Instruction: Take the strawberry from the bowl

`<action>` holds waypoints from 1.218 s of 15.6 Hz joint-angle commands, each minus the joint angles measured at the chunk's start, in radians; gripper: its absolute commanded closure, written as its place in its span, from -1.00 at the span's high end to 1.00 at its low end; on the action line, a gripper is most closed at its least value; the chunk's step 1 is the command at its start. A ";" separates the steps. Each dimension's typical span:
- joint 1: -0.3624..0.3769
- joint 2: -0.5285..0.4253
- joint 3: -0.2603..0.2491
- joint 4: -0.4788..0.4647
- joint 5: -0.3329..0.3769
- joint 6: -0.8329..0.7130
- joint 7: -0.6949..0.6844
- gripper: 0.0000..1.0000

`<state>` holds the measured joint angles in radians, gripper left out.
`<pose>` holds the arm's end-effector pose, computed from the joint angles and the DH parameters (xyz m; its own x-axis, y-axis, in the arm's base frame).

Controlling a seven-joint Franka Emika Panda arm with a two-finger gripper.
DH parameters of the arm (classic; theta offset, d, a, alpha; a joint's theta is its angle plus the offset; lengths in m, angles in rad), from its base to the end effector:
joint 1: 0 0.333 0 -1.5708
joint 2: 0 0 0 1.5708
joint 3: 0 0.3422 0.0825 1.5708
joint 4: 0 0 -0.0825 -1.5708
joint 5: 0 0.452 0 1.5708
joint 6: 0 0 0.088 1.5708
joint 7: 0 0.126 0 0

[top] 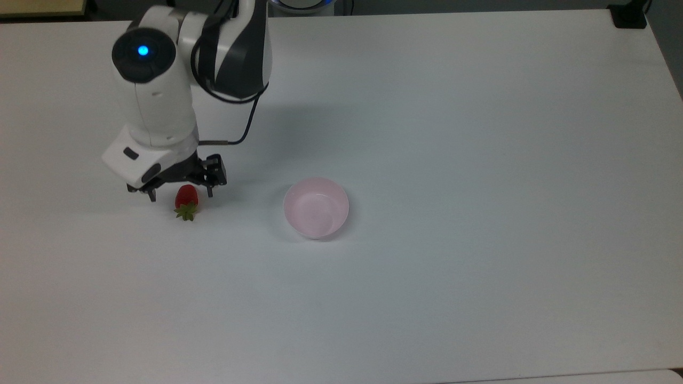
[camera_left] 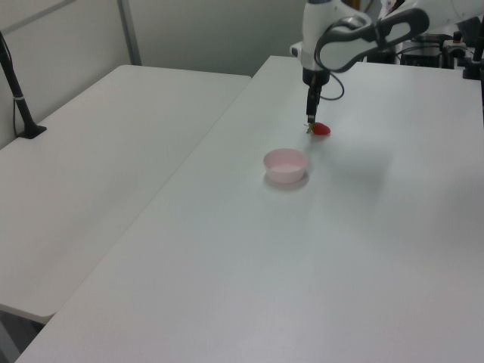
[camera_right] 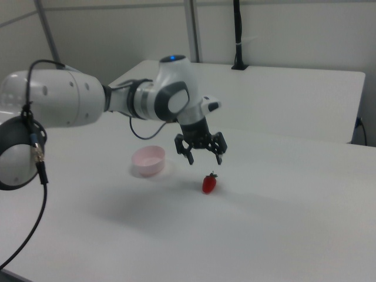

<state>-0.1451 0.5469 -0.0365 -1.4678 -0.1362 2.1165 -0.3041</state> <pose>0.7789 -0.1470 0.3473 0.9793 0.1962 0.0495 0.1858 -0.9688 0.1637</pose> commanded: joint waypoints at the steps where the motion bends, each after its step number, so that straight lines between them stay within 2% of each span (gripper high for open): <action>1: 0.057 -0.169 0.009 -0.049 -0.005 -0.189 0.104 1.00; 4: 0.114 -0.277 0.009 -0.052 0.000 -0.332 0.236 1.00; 8: 0.194 -0.393 0.009 -0.091 0.003 -0.430 0.388 1.00; 12: 0.243 -0.516 -0.005 -0.173 0.093 -0.463 0.425 1.00; 14: 0.255 -0.542 -0.003 -0.197 0.095 -0.464 0.428 1.00; 19: 0.257 -0.536 -0.002 -0.189 0.090 -0.463 0.422 1.00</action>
